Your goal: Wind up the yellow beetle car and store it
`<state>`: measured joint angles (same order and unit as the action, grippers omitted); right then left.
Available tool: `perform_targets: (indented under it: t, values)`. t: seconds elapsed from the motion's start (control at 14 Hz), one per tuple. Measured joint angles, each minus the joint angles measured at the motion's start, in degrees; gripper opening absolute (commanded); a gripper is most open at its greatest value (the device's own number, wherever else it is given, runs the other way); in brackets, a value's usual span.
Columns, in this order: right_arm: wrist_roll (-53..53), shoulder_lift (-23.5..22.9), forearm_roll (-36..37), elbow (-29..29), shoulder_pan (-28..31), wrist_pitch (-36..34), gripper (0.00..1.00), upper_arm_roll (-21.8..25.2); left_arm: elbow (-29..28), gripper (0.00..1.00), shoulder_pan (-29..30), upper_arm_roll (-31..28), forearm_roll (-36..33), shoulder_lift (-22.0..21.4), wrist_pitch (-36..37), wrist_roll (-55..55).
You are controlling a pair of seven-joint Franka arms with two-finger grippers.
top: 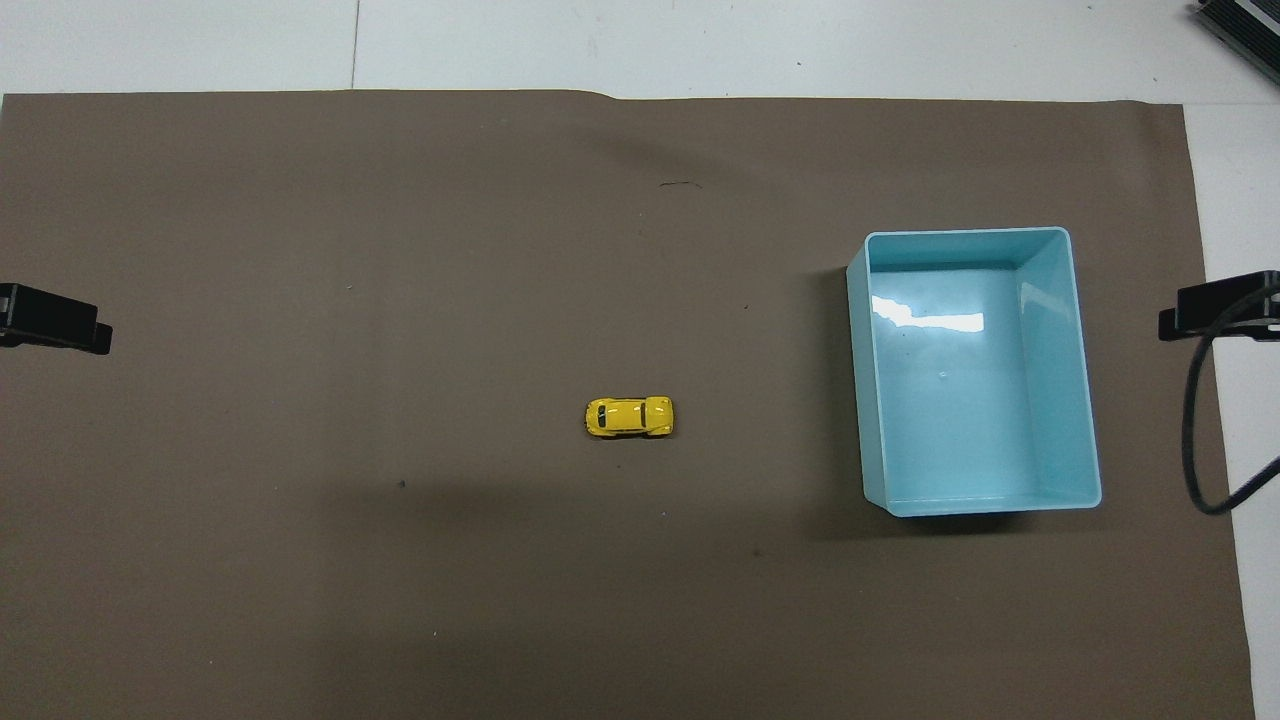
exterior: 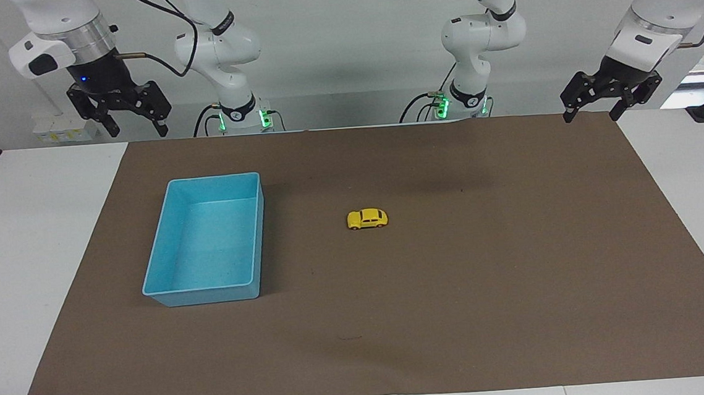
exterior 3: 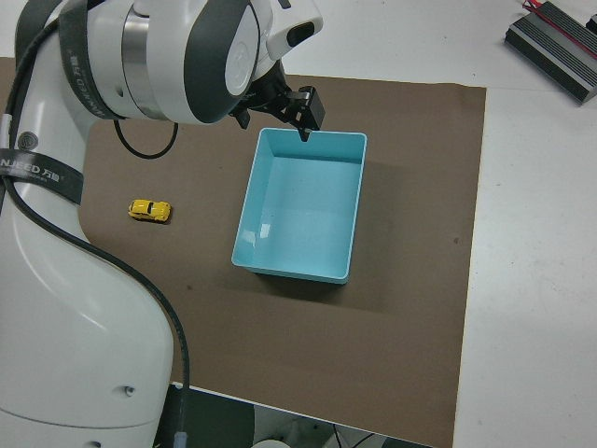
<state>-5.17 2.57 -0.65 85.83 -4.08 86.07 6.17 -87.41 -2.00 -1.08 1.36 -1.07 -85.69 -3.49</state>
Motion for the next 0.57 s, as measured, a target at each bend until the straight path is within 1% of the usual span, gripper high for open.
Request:
perform_targets:
  t: [0.43, 0.57]
  values:
    - [0.0, 0.0, 0.0, 0.0, 0.0, 0.0, 1.0, 0.0, 0.0, 1.0, -0.1, 0.2, 0.0, 0.0, 0.0, -0.4]
    - [0.0, 0.0, 0.0, 0.0, 0.0, 0.0, 1.0, 0.0, 0.0, 1.0, -0.1, 0.3, 0.0, 0.0, 0.0, -3.5]
